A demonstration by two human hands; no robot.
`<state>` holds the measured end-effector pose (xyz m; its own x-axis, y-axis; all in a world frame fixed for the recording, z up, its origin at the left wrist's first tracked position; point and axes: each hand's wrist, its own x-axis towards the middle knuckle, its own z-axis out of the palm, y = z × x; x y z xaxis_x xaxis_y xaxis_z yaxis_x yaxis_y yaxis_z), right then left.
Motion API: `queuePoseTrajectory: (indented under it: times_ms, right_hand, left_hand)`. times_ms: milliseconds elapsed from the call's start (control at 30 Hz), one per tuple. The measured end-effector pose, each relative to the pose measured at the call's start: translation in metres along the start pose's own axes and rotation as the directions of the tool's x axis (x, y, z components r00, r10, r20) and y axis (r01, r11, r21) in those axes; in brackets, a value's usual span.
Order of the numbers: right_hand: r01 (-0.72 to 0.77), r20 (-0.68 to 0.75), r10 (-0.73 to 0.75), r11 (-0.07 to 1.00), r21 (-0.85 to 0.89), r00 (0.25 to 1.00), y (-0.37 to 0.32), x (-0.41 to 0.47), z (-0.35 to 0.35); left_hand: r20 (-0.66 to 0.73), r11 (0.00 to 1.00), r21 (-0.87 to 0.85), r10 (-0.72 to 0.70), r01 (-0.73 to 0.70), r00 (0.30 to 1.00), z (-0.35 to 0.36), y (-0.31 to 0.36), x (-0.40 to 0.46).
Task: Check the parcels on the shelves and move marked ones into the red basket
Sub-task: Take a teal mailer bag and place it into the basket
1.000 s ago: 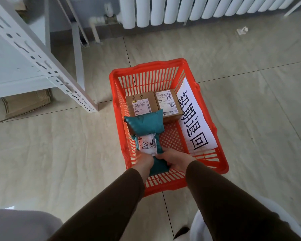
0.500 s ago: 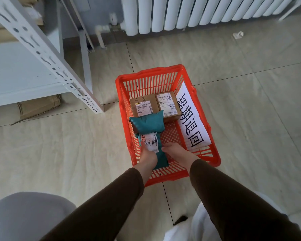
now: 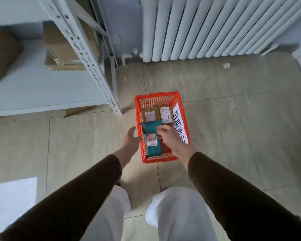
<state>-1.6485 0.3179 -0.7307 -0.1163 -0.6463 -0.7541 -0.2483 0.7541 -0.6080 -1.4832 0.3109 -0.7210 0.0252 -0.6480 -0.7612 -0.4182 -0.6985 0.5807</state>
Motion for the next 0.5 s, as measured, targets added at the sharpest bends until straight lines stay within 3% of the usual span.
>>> queuePoseTrajectory:
  times_ms: [267,500]
  right_hand:
    - [0.364,0.090,-0.354,0.915,-0.173,0.931,-0.172,-0.164,0.028]
    - [0.598,0.200,-0.564,0.752,-0.277,0.801,-0.268,-0.256,0.117]
  left_hand:
    - [-0.141,0.969,-0.108,0.205,-0.221,0.969,-0.145,0.058,-0.143]
    - [-0.278,0.895,-0.224,0.322,-0.387,0.905,-0.293,0.029,-0.240]
